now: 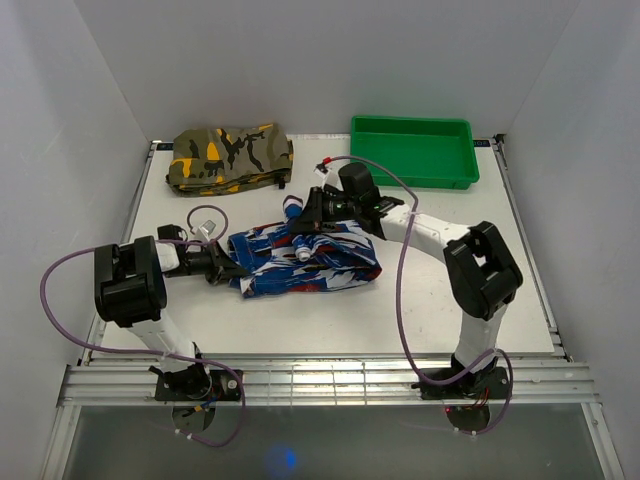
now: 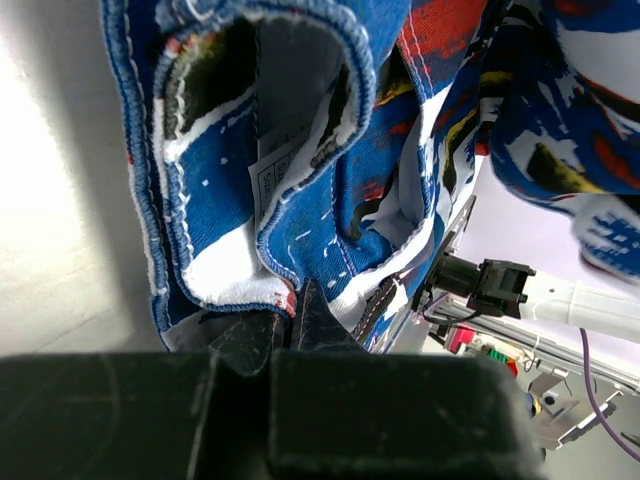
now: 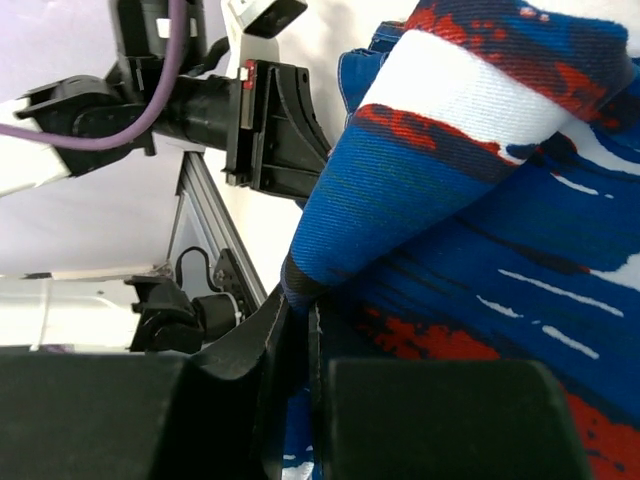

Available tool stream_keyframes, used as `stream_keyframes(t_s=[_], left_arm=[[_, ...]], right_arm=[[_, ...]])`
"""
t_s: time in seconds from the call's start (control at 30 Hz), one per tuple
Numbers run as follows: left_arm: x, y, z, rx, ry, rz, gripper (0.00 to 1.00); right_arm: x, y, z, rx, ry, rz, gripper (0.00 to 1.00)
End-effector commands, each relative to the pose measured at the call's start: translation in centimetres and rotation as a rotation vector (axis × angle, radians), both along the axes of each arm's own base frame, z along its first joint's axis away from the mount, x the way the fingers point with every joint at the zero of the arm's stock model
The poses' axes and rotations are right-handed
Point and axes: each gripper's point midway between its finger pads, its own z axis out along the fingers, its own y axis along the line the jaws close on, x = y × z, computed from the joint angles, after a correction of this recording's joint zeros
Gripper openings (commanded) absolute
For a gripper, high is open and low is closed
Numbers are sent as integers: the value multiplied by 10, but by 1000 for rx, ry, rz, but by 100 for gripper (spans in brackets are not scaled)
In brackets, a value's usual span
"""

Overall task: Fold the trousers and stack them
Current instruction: Fold the trousers

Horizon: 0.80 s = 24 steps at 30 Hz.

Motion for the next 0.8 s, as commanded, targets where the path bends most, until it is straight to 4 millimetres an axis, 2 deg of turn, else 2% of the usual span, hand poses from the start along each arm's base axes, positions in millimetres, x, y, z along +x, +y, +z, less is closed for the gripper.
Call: stream_keyframes(t_s=[0.0,0.03,0.1,0.13,0.23,0.63,0.7,0.77], left_arm=[[0,-4,8,20,-53,-9,0],[-2,-5,9,21,-51,-8,0],[-3,-5,9,22,-51,-5,0],[-3,-5,9,23,-51,-5,0],[-3,-6,9,22,-49,-5,0],[-4,-6,2,21,-33,4,0],[-4,-6,1,24,-33,5,0],[-4,-5,1,24,-30,7,0]], right_arm=[[8,35,35,73,-86,9,8],[6,44,25,59,-72,13,8],[7,54,25,61,-73,13,8],[4,62,15,45,-57,14,8],[0,78,5,39,-47,26,8],[-36,123,-19,10,-28,89,8],[-39,130,-16,17,-35,95,8],[-42,136,-23,9,-29,96,8]])
